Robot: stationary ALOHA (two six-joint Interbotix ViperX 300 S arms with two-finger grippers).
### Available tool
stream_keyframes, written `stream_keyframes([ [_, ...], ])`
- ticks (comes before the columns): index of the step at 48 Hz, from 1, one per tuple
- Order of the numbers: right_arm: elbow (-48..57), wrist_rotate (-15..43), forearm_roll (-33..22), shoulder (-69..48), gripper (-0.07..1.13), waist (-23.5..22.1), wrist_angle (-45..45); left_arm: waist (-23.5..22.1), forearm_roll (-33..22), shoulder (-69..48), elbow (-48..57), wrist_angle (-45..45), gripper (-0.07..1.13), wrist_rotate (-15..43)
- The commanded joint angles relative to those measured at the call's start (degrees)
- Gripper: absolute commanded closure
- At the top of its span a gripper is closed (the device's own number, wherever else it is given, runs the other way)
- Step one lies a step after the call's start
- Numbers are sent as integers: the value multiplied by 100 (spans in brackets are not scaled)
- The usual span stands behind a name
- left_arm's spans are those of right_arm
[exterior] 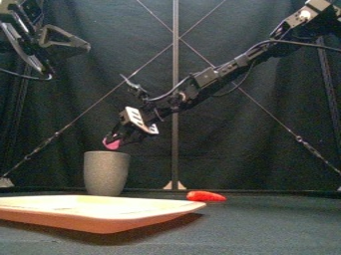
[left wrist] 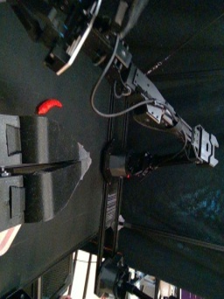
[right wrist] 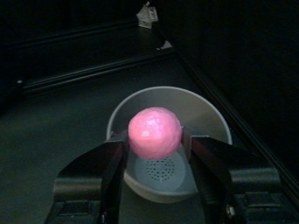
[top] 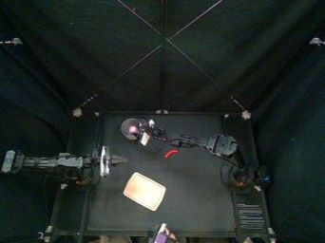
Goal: Pick the pink ball then place it in the grey bowl
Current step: Drop pink ball in the grey bowl and return to neutral
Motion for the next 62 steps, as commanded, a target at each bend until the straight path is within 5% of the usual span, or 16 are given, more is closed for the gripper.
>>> stream_keyframes([
  [1, -466, -18, 9, -9, 21, -88, 255, 9, -18, 9, -70, -62, 94, 9],
  [9, -677, 0, 35, 185, 0, -141, 545, 0, -18, 9, -53, -62, 94, 0],
  [27, 264, -62, -158, -606, 0, 79, 545, 9, -114, 9, 53, -62, 94, 9],
  [45, 3700, 0, 62, -2971, 0, 448, -1898, 9, -123, 9, 141, -62, 94, 9],
  [62, 6653, -9, 773, -4843, 0, 1459, -4104, 62, -123, 9, 158, -53, 94, 9],
])
